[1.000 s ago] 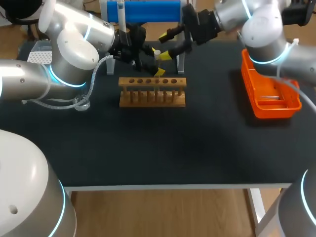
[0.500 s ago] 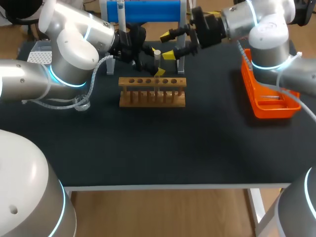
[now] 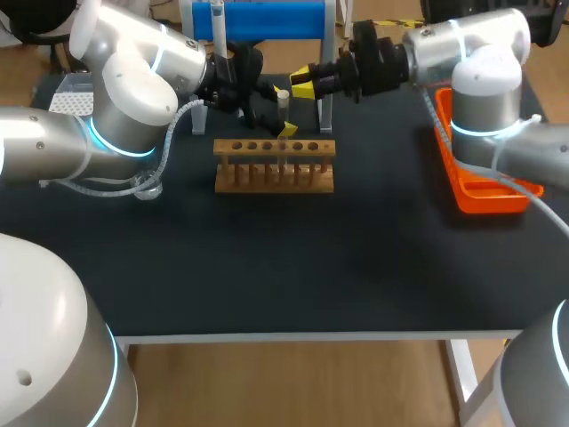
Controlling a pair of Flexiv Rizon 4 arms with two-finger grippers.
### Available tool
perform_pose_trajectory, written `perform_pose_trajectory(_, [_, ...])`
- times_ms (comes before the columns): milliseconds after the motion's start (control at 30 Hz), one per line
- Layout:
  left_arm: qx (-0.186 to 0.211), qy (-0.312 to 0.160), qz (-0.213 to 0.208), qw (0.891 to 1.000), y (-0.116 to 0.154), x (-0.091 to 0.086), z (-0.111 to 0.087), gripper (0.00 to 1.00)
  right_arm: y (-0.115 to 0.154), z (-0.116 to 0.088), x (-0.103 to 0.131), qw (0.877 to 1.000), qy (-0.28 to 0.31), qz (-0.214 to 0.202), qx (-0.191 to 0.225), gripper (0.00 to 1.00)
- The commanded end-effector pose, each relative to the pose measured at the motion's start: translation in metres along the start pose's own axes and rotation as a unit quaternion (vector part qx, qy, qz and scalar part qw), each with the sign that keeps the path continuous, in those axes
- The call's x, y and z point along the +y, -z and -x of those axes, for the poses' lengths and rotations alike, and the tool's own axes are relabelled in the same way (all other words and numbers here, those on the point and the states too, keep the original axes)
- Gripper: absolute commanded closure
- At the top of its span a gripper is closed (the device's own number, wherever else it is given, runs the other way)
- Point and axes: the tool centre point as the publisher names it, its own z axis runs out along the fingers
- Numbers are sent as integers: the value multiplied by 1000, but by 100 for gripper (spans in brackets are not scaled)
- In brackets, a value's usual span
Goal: Invert the test tube, pick up the pipette, mount the tip to pipette, aspirate from beaker and dispense into the tube, eject the tip, return the pipette, and cap with the stopper.
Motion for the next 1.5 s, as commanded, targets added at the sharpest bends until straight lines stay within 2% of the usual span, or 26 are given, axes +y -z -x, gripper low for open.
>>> perform_pose_trajectory(33, [1,0,1,1000,0,-1,1,0,-5,-1,-3,1000,2,18,-4,100])
perform_pose_trajectory(200, [1,0,1,1000,0,-1,1,0,-11,-1,-1,999,30,24,-24,100])
perform_pose_trajectory(600, [1,0,1,1000,0,-1,1,0,-19,2,0,998,54,25,-34,100])
perform_pose_trajectory(1500, [1,0,1,1000,0,-1,1,0,-24,26,-13,999,33,28,-32,100])
